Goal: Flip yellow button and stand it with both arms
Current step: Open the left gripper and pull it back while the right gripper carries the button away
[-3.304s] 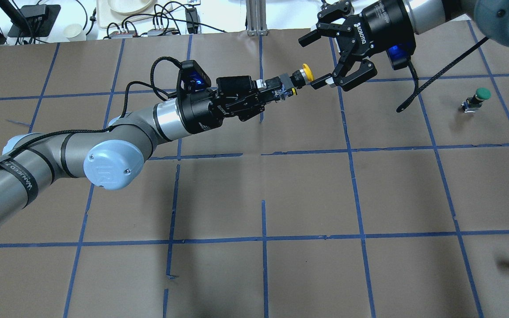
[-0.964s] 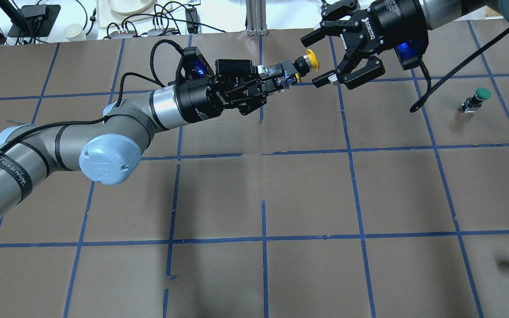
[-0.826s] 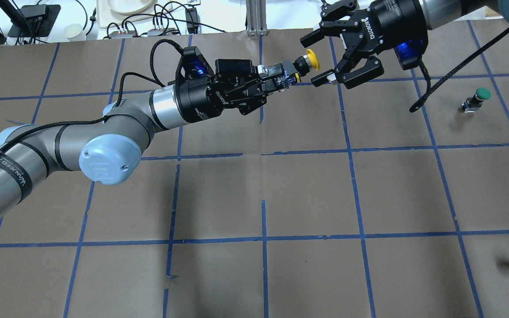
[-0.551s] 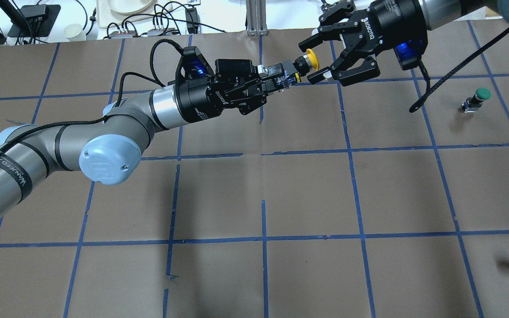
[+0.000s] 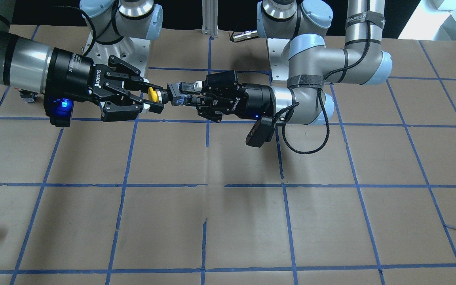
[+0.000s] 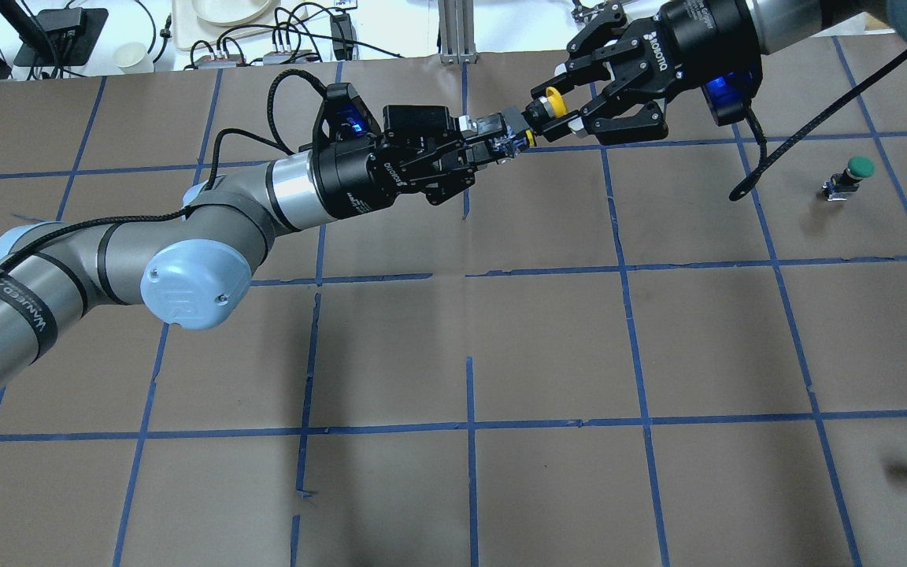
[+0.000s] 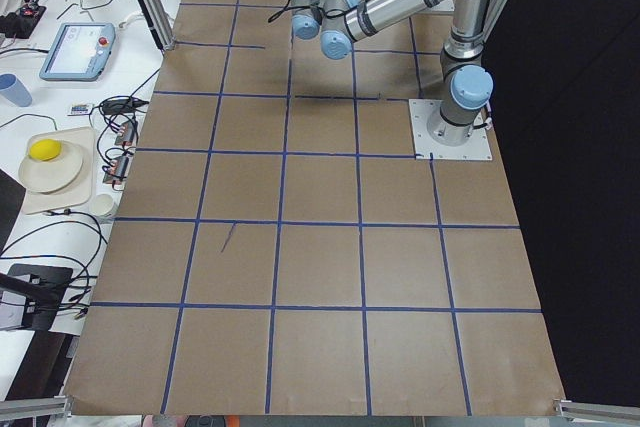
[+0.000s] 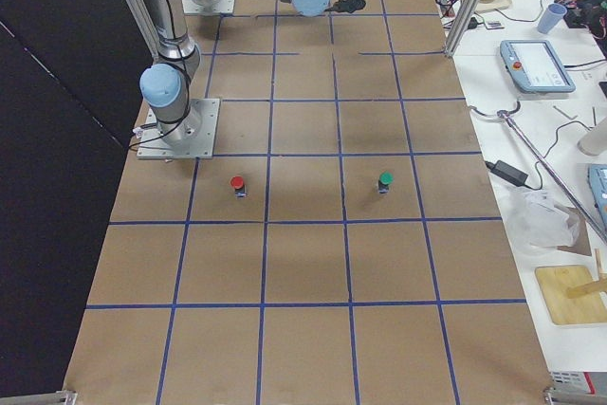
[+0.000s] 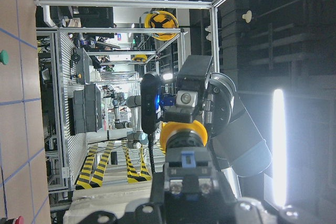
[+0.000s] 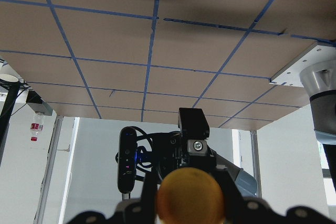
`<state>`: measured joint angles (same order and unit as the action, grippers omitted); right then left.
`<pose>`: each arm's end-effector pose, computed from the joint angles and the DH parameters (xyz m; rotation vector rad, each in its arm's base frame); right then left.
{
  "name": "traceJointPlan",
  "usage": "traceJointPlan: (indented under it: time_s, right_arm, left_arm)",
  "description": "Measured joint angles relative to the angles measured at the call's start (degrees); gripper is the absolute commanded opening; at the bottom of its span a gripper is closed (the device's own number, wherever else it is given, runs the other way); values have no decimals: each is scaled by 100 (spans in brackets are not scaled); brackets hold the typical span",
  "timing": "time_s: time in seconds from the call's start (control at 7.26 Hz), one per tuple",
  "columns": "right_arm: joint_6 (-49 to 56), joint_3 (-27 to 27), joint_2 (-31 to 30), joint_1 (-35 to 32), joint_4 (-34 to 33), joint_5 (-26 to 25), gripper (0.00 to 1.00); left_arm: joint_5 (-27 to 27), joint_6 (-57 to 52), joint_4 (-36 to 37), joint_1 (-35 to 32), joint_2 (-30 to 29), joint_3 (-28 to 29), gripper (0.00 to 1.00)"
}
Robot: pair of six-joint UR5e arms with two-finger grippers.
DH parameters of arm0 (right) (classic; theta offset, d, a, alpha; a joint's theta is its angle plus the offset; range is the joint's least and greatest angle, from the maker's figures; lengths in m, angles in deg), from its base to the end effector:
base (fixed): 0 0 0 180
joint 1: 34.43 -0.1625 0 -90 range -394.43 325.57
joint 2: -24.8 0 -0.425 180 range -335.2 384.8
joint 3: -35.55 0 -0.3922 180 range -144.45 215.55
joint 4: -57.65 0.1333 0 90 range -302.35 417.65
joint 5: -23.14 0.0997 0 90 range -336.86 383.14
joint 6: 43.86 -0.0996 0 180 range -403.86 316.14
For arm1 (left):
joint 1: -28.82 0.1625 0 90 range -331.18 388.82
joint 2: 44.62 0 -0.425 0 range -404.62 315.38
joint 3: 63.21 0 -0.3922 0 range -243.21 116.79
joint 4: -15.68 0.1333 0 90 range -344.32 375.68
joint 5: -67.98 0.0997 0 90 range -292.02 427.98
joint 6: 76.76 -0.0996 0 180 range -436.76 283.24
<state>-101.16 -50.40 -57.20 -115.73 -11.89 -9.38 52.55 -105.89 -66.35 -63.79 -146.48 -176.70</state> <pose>0.1363 -0.5460 0.4664 1.4284 1.7166 0.9376 -0.2522 -0.4970 0.3292 0.0435 -1.3320 0.0814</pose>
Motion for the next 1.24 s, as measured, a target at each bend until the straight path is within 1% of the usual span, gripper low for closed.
traceJointPlan:
  time_s: [0.41, 0.55, 0.69, 0.83, 0.96, 1.1, 1.24]
  right_arm:
    - [0, 11, 3, 11, -2, -21, 13]
    - [24, 34, 8, 55, -25, -103, 13]
    - [191, 64, 8, 198, -62, -343, 13]
    - [603, 87, 4, 370, -84, -821, 13]
    - [1276, 114, 3, 481, -128, -1622, 13]
    - [2023, 137, 1, 534, -244, -2500, 12]
    - [2839, 140, 1, 558, -470, -3296, 12]
  left_arm:
    - [13, 295, 0, 5, 3, 2, 100]
    - [88, 422, 1, 11, 32, 31, 100]
    - [416, 701, 52, 33, 133, 121, 100]
    - [973, 1145, 244, 69, 274, 250, 100]
    - [1733, 1850, 710, 96, 385, 402, 100]
    - [2619, 2682, 1320, 109, 440, 596, 100]
    - [3519, 3399, 1771, 104, 476, 891, 100]
